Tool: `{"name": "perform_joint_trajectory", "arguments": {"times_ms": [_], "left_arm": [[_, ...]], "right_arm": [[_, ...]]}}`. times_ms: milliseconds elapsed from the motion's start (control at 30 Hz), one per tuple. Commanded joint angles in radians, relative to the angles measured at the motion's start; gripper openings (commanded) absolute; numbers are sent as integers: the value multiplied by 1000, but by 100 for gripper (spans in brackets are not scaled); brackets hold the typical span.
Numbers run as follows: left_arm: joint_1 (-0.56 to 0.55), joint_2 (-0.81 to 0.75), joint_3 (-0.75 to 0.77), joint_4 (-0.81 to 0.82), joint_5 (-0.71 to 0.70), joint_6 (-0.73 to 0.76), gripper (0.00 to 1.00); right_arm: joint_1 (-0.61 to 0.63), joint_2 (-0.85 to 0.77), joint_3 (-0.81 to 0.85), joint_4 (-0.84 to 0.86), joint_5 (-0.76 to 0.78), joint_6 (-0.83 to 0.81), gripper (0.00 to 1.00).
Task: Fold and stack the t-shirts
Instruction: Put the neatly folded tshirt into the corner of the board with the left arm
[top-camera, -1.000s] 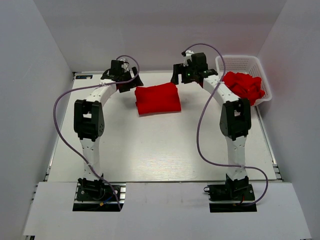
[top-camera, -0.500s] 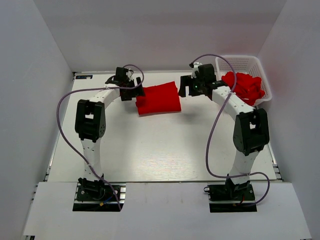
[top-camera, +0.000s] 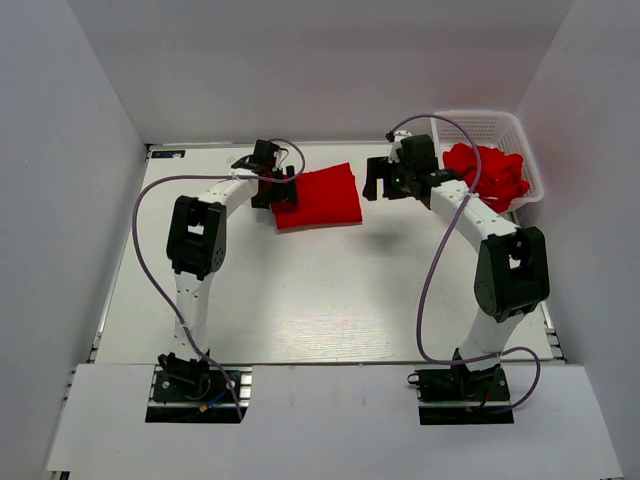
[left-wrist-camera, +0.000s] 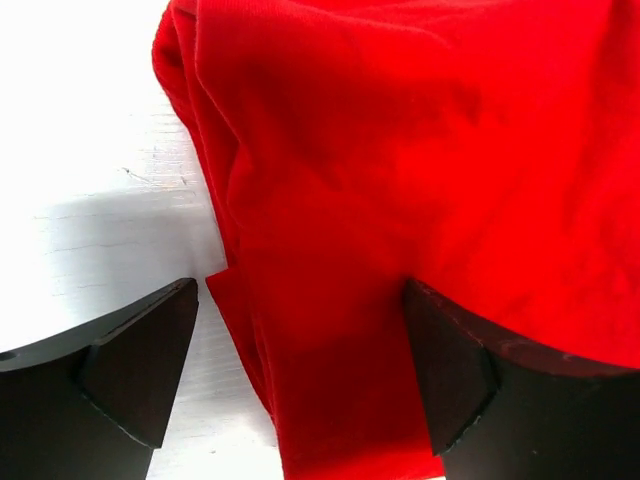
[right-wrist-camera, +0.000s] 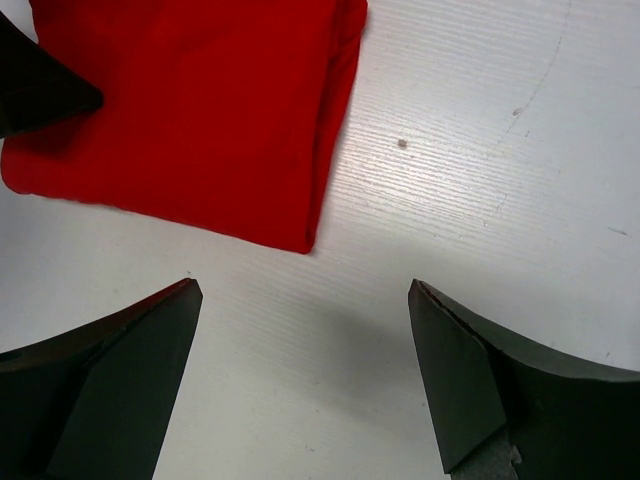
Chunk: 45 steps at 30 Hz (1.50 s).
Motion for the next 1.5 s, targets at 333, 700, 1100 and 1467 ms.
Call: {"name": "perform_joint_trajectory", "arguments": {"times_ms": [333,700,1100,1467], "left_arm": [[-1,47,-16,-25,7,-1,48],[19,2,47,27,-2,163,0],[122,76,402,-174,-391,310,0],[248,120,495,-56,-526,451,0]], "right_arm": [[-6,-69,-31,12,23,9,90],[-6,-181,-139,4,139,10,90],[-7,-234,-229,46,229,67,90],[-11,-144,-117,15,216,52,90]]}}
